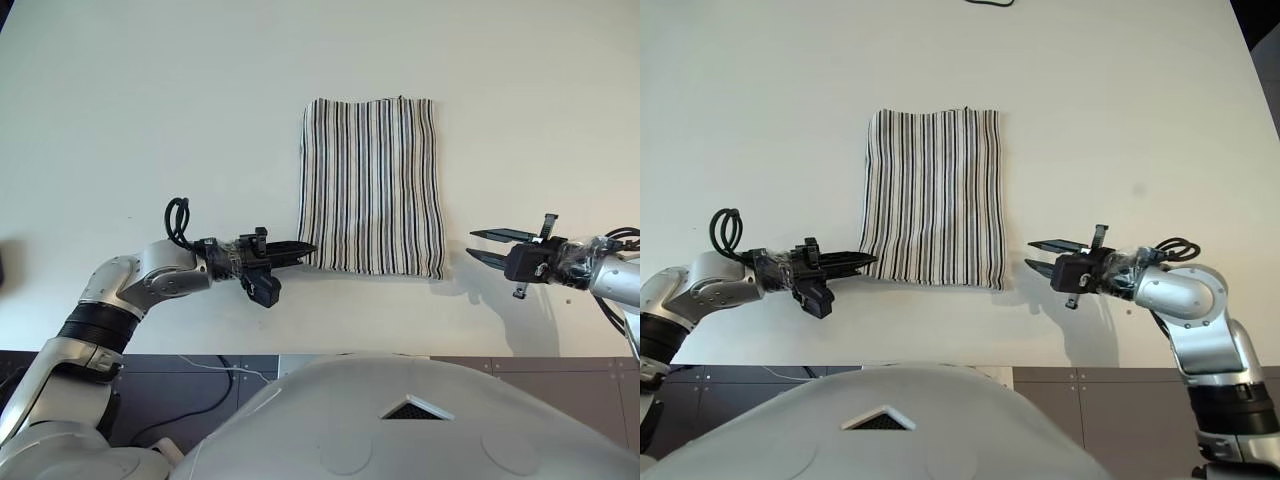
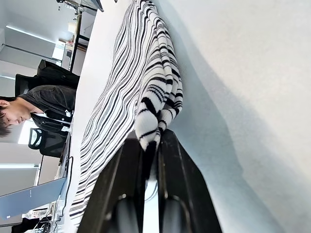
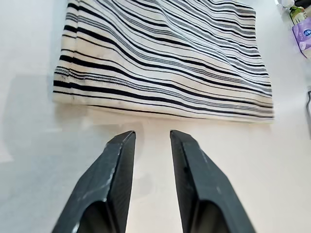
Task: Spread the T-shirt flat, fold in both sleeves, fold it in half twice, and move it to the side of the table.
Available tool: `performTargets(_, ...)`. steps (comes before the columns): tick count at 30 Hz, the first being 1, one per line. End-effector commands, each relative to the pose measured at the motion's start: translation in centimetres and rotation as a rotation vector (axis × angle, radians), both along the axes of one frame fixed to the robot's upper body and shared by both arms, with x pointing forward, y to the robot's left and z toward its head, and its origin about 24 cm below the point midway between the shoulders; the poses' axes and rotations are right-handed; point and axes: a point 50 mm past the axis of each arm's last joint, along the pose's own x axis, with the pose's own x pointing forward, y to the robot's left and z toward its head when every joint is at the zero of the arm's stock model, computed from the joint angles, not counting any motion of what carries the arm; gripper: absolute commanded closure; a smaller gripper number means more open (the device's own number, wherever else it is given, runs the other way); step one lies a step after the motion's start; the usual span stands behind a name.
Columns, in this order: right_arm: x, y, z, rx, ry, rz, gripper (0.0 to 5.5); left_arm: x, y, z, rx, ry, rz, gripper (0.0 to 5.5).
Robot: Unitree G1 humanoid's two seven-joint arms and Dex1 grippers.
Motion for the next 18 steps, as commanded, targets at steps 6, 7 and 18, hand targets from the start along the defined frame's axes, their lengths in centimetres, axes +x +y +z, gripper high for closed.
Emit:
performTargets(6,2.1,0.6,-3.3,-0.177,-0.327,0.357,3.26,-0.3,1.1,-1.2,0.143,0.087,-0.047,5.38)
performTargets(7,2.0,0.8,-3.6,-0.161,-0.342,0.382,3.26,-0.2,1.1,-1.1,0.145,0.087,-0.051,5.38)
performTargets(18,1.8,4.2,-5.3,-0.041,-0.467,0.601,3.26,0.5,1.0,-0.9,0.154,0.093,-0.090,5.38)
